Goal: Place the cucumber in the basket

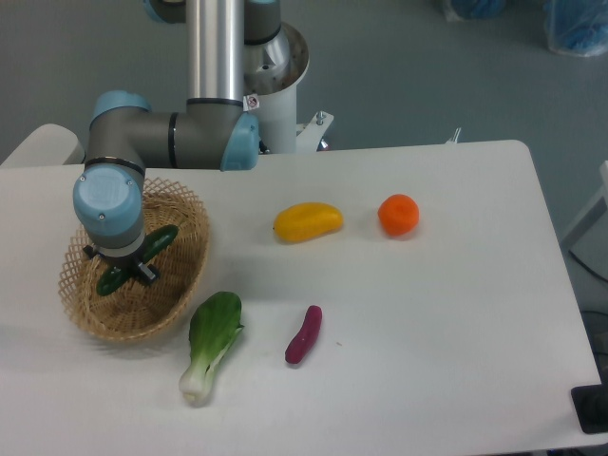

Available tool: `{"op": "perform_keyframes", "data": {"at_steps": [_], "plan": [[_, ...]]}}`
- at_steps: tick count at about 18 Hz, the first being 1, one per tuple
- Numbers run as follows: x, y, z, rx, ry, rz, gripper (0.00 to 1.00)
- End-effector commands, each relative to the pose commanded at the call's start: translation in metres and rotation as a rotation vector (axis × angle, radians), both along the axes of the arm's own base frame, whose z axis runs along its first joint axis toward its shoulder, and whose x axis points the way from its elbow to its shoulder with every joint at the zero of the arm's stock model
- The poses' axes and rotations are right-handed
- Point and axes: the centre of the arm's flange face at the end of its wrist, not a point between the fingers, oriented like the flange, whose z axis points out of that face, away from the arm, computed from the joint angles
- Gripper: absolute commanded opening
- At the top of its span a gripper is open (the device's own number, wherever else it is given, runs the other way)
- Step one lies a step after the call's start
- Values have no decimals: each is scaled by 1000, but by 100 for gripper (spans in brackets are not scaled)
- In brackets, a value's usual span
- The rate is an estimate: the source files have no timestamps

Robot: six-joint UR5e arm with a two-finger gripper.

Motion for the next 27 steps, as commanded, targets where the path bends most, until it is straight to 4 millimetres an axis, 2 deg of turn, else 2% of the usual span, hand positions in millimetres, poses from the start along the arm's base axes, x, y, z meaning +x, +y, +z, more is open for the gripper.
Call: {"op": "perform_keyframes", "data": {"at_steps": [6,9,11,13,16,18,22,24,27], "plan": [[-22,10,21,8,116,-4,100],[-60,10,34,37,128,-4,100],[-72,16,47,63,143,1,100],[-101,14,58,81,156,41,100],[-128,13,70,106,171,37,100],[-144,8,68,110,173,-10,100],[-187,7,58,117,178,-79,100],[-220,3,58,126,187,-97,100],[-266,-19,53,129,189,-158,100]]}}
